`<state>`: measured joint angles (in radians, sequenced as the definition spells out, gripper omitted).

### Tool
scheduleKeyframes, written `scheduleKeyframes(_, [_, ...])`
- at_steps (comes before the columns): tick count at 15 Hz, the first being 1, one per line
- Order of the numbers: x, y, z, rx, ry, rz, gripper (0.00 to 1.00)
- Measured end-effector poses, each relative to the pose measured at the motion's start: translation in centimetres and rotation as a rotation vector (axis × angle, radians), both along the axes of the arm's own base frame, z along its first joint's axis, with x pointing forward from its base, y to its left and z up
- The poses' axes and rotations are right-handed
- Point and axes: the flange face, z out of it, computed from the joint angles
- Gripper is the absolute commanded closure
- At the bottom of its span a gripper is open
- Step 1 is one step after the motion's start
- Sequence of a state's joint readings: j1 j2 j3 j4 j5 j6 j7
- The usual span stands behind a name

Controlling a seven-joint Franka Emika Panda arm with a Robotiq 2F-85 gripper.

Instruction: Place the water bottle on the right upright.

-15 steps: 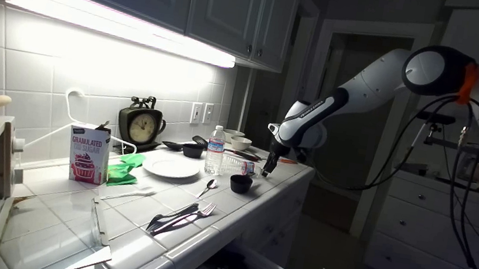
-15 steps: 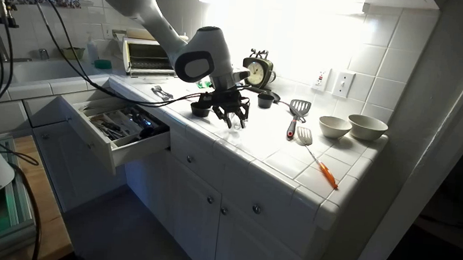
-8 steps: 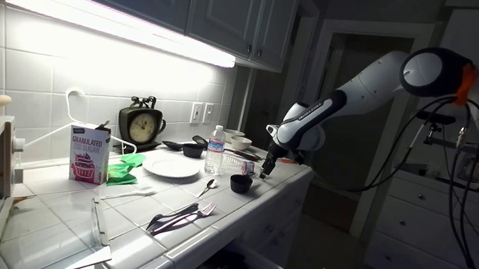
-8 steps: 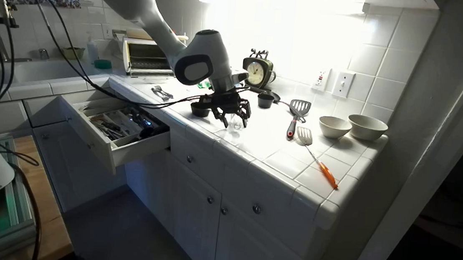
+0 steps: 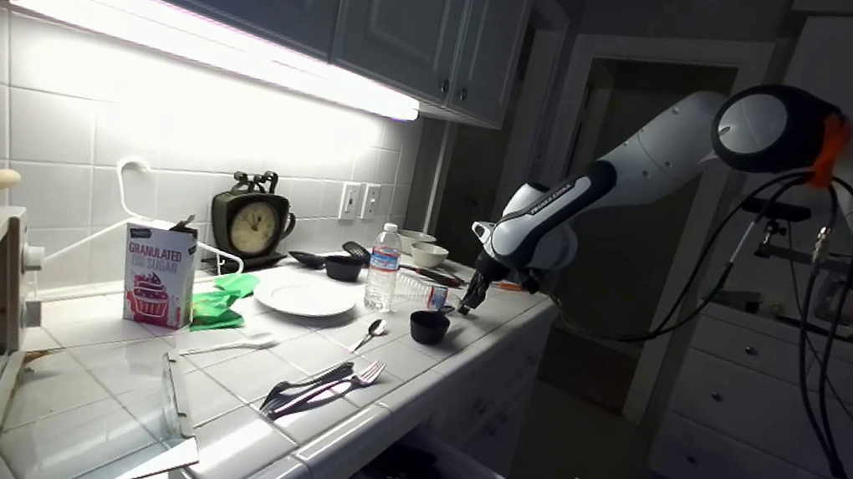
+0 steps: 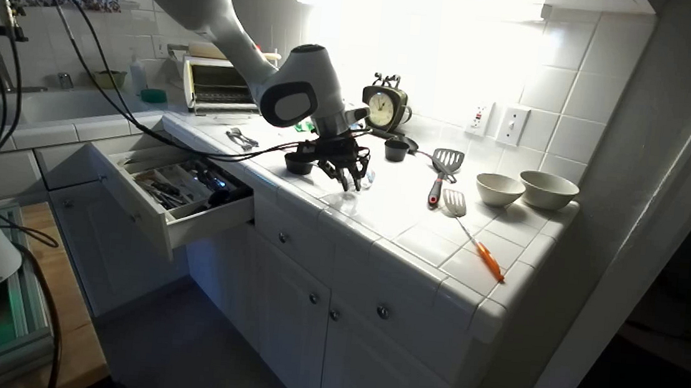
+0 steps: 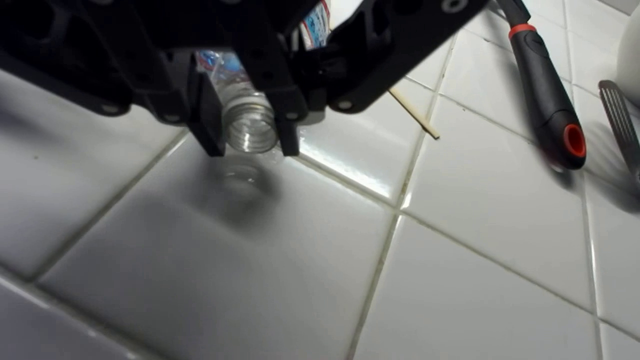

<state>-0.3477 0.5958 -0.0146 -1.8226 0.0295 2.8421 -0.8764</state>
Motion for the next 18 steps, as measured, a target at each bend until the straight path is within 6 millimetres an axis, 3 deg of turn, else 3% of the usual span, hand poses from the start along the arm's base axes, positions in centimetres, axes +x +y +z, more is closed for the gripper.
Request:
scheduleKeyframes(5, [-0.3,-0.8,1.7,-0.047,0.027,-0.022,0.92])
scheduleKeyframes(13, [-2.3,0.0,9.5,-0.138,0.302,0.043,0.92])
scheduleKeyframes(18, [-2.5,0.0,12.3,-0.309,0.470,0.099,0.92])
